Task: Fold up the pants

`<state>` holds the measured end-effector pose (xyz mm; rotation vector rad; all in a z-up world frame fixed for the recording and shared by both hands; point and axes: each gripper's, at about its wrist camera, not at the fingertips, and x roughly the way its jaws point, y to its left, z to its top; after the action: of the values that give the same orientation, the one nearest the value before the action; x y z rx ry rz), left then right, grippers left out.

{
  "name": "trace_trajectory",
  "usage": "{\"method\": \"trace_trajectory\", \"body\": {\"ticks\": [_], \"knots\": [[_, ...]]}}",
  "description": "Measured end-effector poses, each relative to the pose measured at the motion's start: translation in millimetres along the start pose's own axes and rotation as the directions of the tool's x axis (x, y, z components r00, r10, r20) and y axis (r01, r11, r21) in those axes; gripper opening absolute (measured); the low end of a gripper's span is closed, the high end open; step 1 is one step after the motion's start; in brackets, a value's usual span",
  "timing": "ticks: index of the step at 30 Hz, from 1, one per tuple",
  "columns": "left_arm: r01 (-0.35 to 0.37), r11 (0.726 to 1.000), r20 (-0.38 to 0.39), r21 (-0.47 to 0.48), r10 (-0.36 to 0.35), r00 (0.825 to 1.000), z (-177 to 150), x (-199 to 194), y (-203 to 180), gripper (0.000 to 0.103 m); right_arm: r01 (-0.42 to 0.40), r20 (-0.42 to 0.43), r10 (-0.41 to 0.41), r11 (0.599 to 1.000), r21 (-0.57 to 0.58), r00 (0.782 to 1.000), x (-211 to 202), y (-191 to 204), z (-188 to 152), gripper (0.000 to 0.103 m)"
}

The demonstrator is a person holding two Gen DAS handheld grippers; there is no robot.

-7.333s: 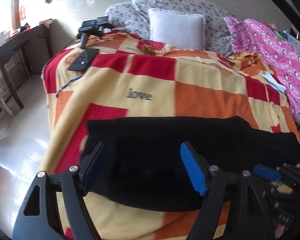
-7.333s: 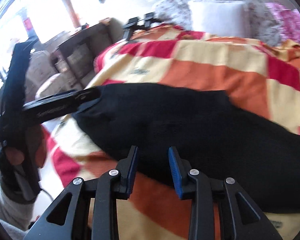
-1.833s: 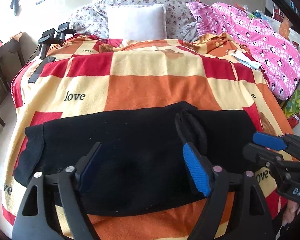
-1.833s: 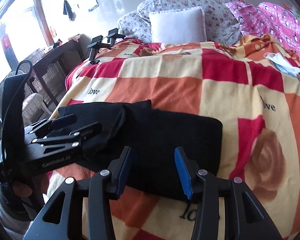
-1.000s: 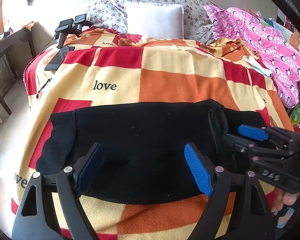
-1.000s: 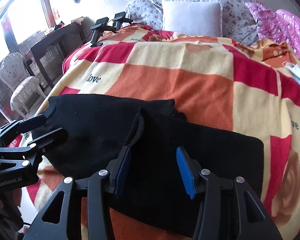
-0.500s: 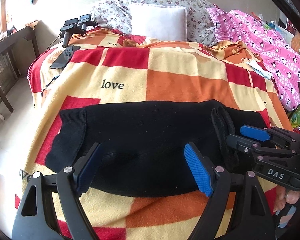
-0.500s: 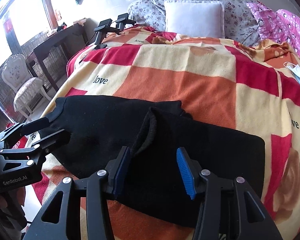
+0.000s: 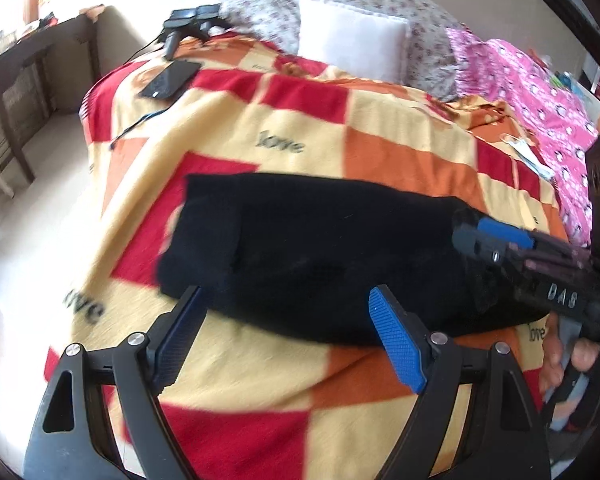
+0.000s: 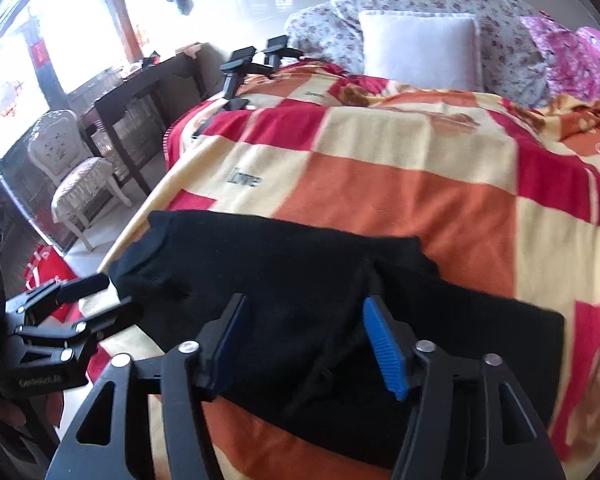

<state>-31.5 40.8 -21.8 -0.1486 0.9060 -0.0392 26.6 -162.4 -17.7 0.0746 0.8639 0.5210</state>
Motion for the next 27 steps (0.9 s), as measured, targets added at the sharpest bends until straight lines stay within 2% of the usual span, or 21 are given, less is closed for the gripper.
{"method": "trace_trajectory", "body": {"ticks": [3,8,13,15,20,21,22,23,24,25,27], "knots": [[0.011,0.998,-0.038,-0.069,-0.013,0.999,-7.7,0.9,23.0,0.084,-0.04,-0.025,0.039,0.998,-0.043,0.999,16.2,14.3,11.8,0.069],[-0.013,0.987,-0.091,-0.162,-0.002,0.996,-15.8,15.7,46.0,0.084,-0.102,-0.067,0.095,0.99,-0.097,0.993,47.9,40.2,33.6,0.069],[0.002,0.978,-0.085,-0.21,-0.02,0.996,-9.0,30.3,47.9,0.084,-0.144,-0.08,0.133,0.978,-0.15,0.988,80.3,64.9,56.6,0.072],[0.011,0.974,-0.08,-0.224,-0.03,0.996,-3.0,35.2,48.0,0.084,-0.164,-0.085,0.152,0.972,-0.169,0.985,93.4,72.6,64.3,0.077],[0.035,0.97,-0.069,-0.24,-0.053,0.996,5.4,45.9,49.3,0.087,-0.218,-0.163,0.189,0.959,-0.182,0.968,141.3,84.1,71.0,0.077],[0.039,0.969,-0.074,-0.242,-0.058,0.996,4.8,44.8,50.0,0.087,-0.229,-0.185,0.197,0.958,-0.175,0.963,150.1,84.3,69.3,0.074],[0.046,0.968,-0.083,-0.245,-0.069,0.994,2.6,41.3,51.1,0.087,-0.228,-0.163,0.199,0.955,-0.189,0.966,151.5,86.2,68.4,0.073],[0.054,0.968,-0.086,-0.247,-0.077,0.993,0.7,38.1,53.2,0.087,-0.246,-0.165,0.216,0.949,-0.195,0.962,151.8,88.2,68.0,0.057],[0.059,0.967,-0.088,-0.248,-0.084,0.993,-1.1,35.1,55.0,0.087,-0.271,-0.18,0.237,0.943,-0.191,0.955,153.1,89.1,68.1,0.05],[0.068,0.966,-0.084,-0.251,-0.091,0.992,-3.6,29.3,58.8,0.087,-0.268,-0.177,0.234,0.943,-0.199,0.956,153.0,90.5,67.8,0.05],[0.076,0.961,-0.05,-0.266,-0.093,0.994,-5.0,20.0,65.1,0.088,-0.278,-0.179,0.244,0.939,-0.203,0.953,152.5,93.0,67.4,0.039]]}}
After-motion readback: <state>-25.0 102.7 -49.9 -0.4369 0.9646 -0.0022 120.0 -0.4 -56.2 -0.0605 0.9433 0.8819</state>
